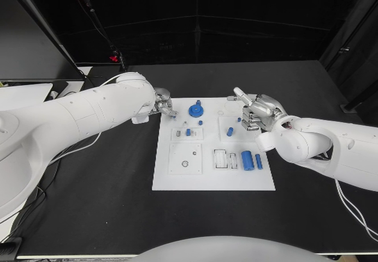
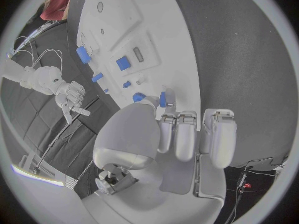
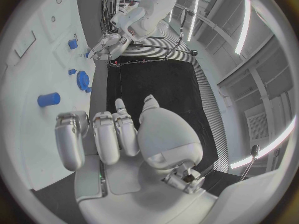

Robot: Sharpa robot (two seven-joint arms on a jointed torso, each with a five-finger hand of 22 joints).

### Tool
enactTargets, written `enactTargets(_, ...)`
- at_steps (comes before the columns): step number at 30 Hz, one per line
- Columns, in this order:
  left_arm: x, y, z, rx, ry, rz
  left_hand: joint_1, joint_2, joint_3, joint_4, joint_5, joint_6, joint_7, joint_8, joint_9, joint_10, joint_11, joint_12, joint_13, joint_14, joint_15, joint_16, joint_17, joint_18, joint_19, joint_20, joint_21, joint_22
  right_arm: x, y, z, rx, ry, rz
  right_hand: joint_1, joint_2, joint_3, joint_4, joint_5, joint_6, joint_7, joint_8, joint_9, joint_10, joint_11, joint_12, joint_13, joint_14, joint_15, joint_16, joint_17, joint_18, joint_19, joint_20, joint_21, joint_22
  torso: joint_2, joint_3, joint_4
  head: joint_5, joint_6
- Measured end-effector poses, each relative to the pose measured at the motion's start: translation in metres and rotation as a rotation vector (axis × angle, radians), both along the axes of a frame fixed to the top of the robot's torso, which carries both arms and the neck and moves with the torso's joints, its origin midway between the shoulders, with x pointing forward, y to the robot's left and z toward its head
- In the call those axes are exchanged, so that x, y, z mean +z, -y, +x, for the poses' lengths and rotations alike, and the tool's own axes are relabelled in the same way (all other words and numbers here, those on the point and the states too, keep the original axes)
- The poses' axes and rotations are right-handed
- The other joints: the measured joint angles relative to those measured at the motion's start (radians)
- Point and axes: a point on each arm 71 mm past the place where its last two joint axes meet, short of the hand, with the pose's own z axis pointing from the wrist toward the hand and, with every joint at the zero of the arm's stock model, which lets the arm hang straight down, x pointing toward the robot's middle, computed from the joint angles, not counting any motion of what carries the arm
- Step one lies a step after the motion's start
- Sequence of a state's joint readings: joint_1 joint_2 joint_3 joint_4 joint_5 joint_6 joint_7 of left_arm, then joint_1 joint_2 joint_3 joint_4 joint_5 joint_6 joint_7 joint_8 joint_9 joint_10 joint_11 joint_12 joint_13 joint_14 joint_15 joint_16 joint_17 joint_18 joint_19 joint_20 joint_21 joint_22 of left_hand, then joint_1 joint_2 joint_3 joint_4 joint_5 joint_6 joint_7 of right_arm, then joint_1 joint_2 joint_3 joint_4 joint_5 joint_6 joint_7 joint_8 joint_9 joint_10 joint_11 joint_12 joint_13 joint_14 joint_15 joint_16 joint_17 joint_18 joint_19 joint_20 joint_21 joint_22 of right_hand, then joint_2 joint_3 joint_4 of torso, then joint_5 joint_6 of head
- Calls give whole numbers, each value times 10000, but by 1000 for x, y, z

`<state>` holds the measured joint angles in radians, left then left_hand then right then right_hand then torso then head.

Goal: Assemble the parts on the task board

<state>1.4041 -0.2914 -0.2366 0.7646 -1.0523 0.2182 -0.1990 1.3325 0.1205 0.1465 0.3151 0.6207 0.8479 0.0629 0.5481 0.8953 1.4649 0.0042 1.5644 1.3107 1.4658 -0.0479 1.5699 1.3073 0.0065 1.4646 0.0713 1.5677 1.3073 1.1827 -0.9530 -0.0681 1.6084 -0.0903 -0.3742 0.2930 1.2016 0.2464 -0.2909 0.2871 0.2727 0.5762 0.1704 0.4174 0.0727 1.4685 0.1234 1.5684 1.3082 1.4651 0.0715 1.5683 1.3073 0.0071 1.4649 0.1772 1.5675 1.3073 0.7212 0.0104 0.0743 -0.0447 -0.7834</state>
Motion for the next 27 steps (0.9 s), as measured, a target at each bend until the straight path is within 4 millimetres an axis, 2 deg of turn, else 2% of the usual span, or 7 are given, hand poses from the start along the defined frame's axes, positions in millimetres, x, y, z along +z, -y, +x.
enactTargets(14,1,-7,-5,-38,221,-580,42,-41,82,82,43,20,19,-2,25,19,-19,3,-7,-10,12,0,0,0,0,0,0,0,0,2,0,-46,-7,-22,0,0,0,0,0,0,0,0,0,0,0,0,0,0,0,0,0,0,0,0,0,0,0,8,8,12,-35)
enactTargets(27,-1,-15,-32,-318,-134,-1308,42,-42,121,120,41,36,36,-4,42,18,-19,31,-1,-1,24,0,0,0,0,1,0,0,0,6,0,-104,-9,-45,0,0,0,0,0,0,0,0,0,0,0,0,0,0,0,0,0,0,0,0,0,0,-5,7,19,55,-73)
